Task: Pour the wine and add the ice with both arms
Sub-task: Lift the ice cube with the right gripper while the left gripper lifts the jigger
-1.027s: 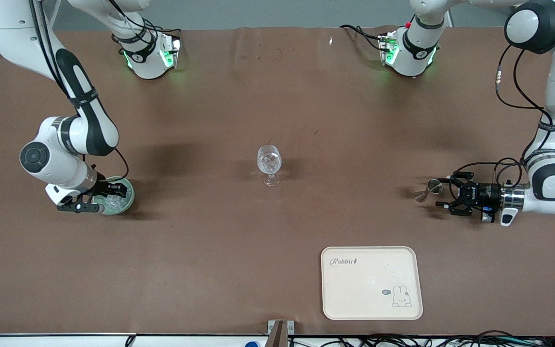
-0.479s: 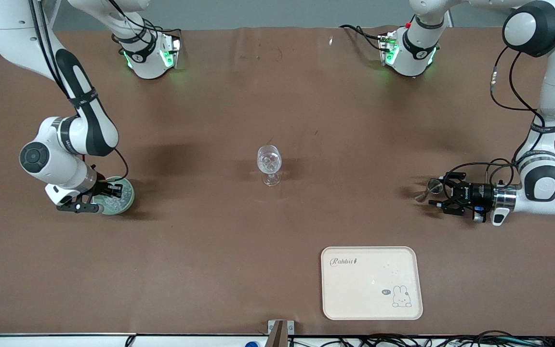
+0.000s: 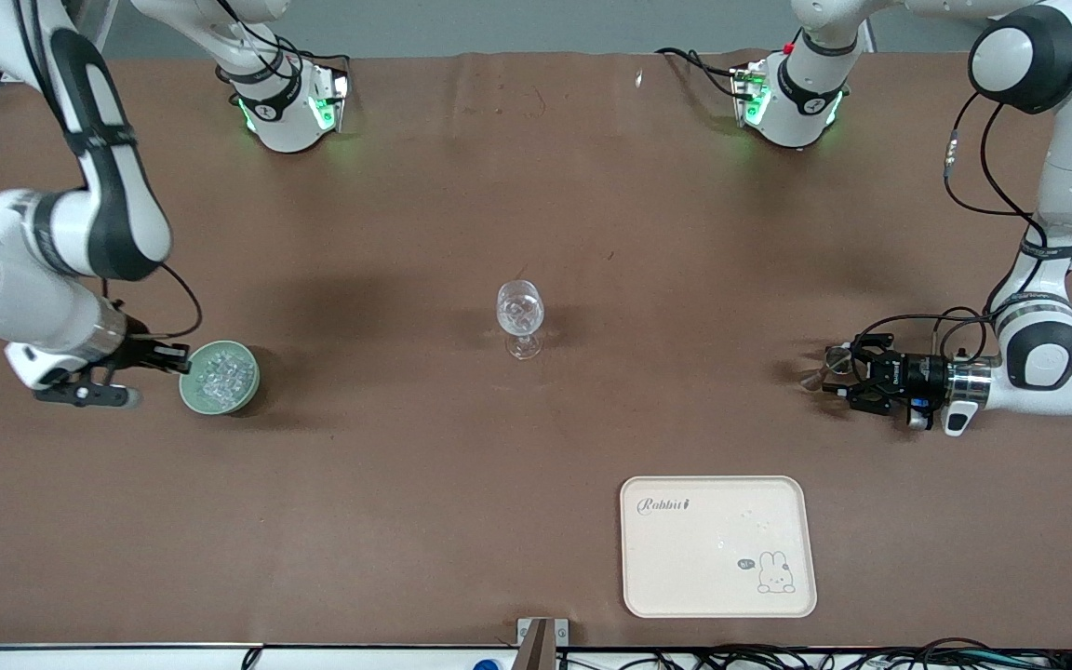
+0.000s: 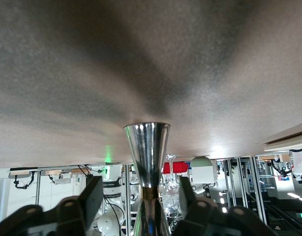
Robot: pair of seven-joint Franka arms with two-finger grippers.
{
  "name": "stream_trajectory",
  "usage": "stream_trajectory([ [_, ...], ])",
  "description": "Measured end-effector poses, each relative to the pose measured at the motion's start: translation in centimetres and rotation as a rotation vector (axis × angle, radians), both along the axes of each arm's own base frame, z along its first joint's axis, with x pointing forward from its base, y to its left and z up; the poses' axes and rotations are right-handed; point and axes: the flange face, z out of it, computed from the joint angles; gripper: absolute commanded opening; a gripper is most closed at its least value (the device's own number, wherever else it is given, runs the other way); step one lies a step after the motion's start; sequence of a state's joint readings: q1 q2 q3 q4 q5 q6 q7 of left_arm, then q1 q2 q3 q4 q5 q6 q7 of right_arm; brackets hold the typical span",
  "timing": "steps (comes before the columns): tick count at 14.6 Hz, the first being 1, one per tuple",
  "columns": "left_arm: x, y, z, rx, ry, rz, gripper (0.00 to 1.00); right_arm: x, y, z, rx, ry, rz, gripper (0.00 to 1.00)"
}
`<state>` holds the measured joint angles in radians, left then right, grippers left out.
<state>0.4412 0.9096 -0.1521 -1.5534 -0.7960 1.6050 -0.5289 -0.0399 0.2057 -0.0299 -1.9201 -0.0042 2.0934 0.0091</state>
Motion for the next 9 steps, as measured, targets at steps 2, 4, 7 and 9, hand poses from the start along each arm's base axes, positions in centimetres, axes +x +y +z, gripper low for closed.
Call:
stream_trajectory([
  [2,0.0,-0.1,-0.1,-0.001,0.001,-0.002,0.6,0.1,0.1,6.5,0.002,0.018,0.0,0.04],
  [4,0.0,-0.1,-0.2,-0.001,0.002,-0.002,0.57,0.0,0.1,13.1,0.004,0.032,0.0,0.04],
  [7,-0.1,-0.2,-0.3,-0.002,0.004,-0.002,0.5,-0.7,0.2,20.3,0.004,0.038,-0.001,0.04],
  [9,-0.1,-0.2,-0.3,-0.003,0.005,-0.003,0.44,-1.2,0.2,23.0,0.003,0.018,-0.001,0.03],
])
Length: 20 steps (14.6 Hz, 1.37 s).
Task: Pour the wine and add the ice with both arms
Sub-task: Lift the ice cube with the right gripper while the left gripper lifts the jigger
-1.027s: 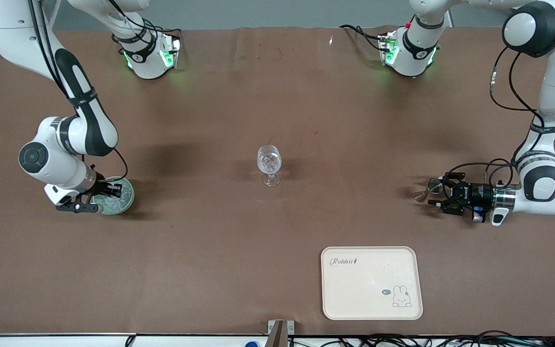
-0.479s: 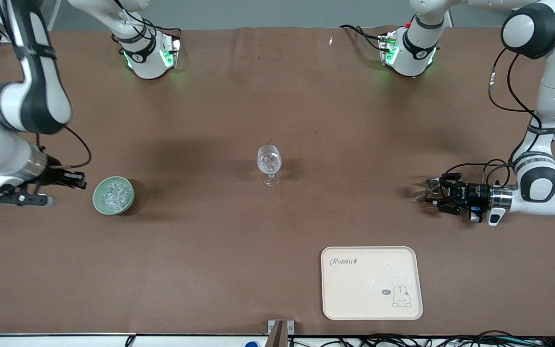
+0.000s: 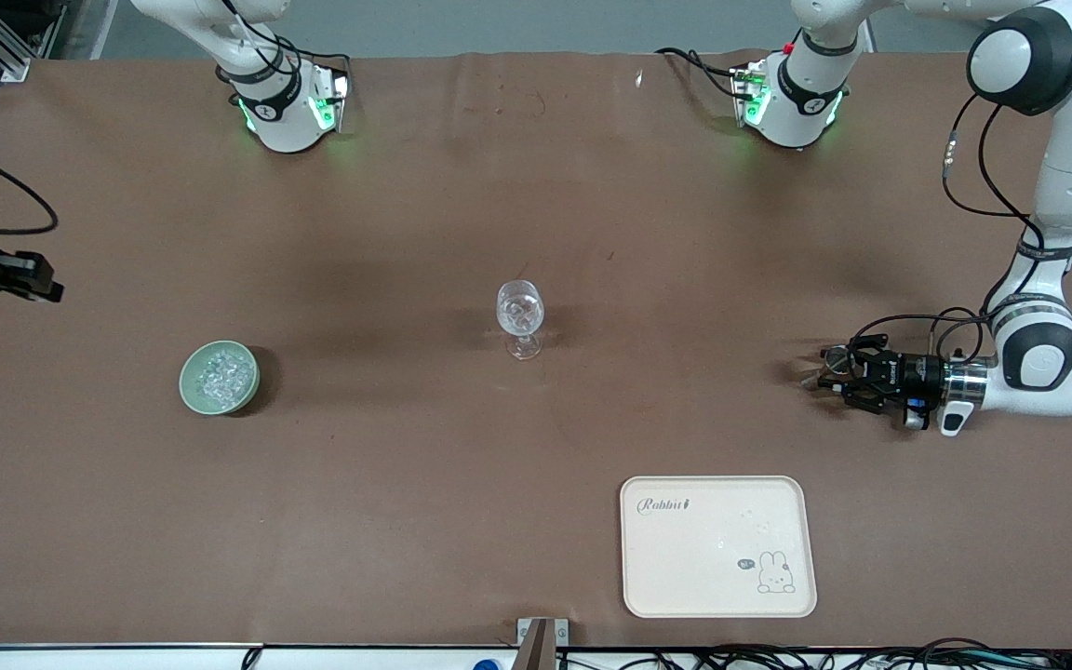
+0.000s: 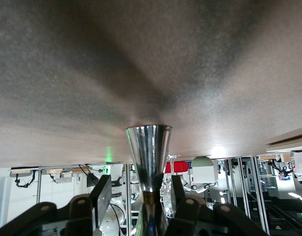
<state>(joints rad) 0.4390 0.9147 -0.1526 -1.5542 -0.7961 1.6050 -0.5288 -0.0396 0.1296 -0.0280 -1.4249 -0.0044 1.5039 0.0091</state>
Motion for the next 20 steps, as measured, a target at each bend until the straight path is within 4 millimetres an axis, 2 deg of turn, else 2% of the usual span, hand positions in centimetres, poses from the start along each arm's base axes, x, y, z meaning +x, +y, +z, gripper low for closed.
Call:
stream_trajectory([
  [2,0.0,0.0,0.0,0.0,0.001,0.0,0.39,-1.0,0.1,1.9,-0.001,-0.026,0.0,0.01],
  [4,0.0,0.0,0.0,-0.001,0.001,0.0,0.34,-2.9,0.2,3.1,0.0,-0.046,0.002,0.01],
  [8,0.0,-0.1,0.0,-0.003,0.001,0.0,0.2,-6.6,0.7,3.0,0.0,-0.087,0.009,0.0],
  [11,0.0,-0.2,0.1,-0.012,0.004,-0.003,0.03,-7.0,0.7,3.4,0.0,-0.1,0.009,0.0],
  [12,0.0,-0.3,0.2,-0.015,0.006,-0.004,0.01,-7.0,0.7,3.3,0.0,-0.1,0.009,0.0],
  [20,1.0,-2.8,1.6,-0.055,0.019,-0.025,0.01,-6.5,1.0,2.7,0.0,-0.091,0.016,0.0],
])
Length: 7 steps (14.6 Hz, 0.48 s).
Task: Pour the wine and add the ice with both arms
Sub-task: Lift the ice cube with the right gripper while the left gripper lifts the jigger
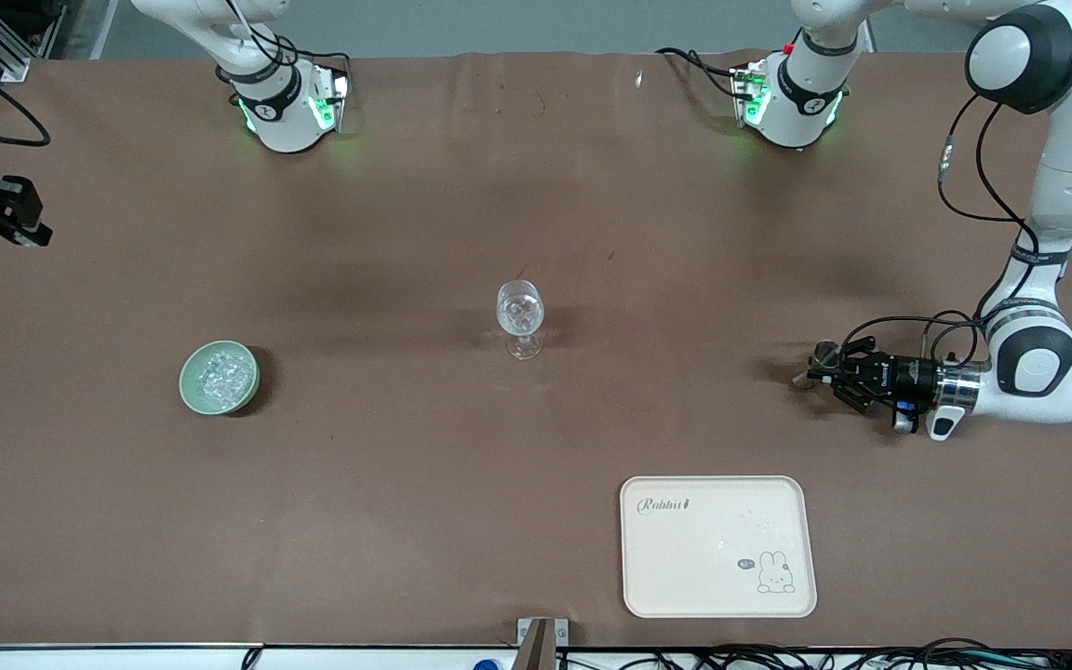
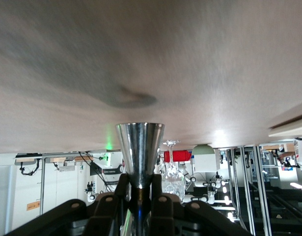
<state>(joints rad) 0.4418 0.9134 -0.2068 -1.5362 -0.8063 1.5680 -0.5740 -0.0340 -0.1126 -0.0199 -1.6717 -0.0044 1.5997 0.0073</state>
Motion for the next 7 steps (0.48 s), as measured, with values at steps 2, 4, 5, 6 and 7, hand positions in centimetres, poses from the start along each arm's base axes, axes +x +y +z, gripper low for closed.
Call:
stream_trajectory([
  [2,0.4,-1.0,0.6,-0.01,-0.005,-0.01,0.01,0.1,1.2,0.0,-0.001,-0.004,0.022,0.0],
  [4,0.7,-2.2,1.1,-0.023,-0.004,-0.02,0.01,0.2,1.9,-0.2,-0.001,-0.002,0.035,0.0],
  [5,0.9,-2.8,1.4,-0.03,-0.003,-0.025,0.01,0.3,1.9,-0.2,-0.001,0.0,0.034,0.0],
  [6,1.1,-3.5,1.7,-0.038,-0.004,-0.029,0.01,0.3,1.7,-0.3,-0.001,0.001,0.032,0.0],
  [7,1.3,-4.2,2.1,-0.048,-0.009,-0.036,0.01,0.3,1.6,-0.3,-0.001,0.002,0.029,0.0],
])
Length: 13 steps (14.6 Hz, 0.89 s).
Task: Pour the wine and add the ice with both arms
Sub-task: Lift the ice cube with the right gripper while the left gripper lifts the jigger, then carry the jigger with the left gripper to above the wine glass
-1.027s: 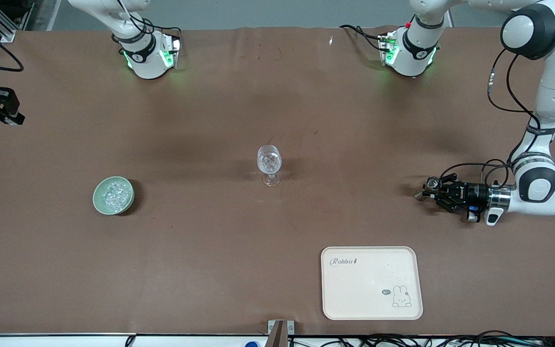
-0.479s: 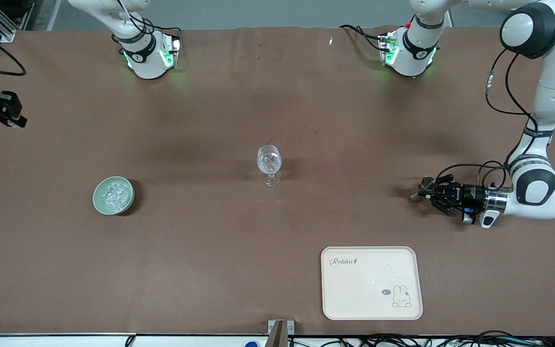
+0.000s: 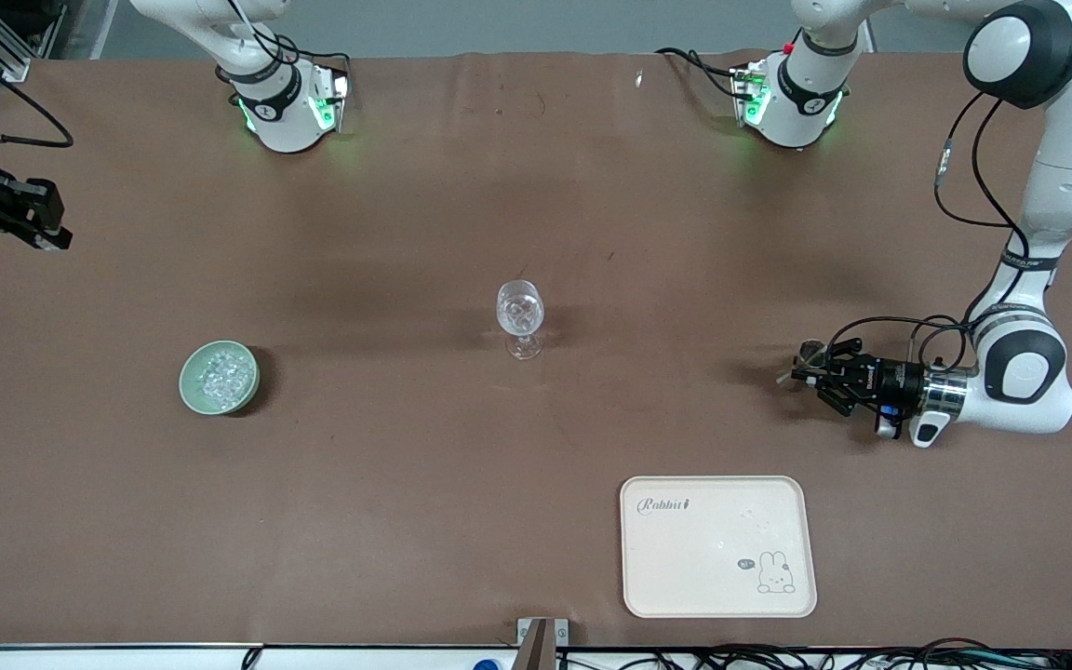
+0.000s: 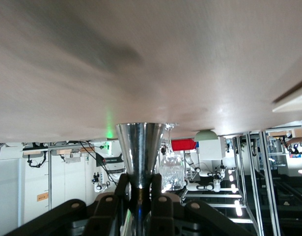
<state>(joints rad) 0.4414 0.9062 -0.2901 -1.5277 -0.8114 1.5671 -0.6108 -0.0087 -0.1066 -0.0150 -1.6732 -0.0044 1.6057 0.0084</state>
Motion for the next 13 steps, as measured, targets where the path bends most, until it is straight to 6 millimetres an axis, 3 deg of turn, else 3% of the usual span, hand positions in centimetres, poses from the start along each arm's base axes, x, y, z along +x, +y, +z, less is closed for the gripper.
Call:
stream_trajectory([
  [13,1.7,-8.7,4.2,-0.077,0.059,0.0,0.0,0.0,-0.6,-0.2,0.001,0.005,-0.01,0.0],
])
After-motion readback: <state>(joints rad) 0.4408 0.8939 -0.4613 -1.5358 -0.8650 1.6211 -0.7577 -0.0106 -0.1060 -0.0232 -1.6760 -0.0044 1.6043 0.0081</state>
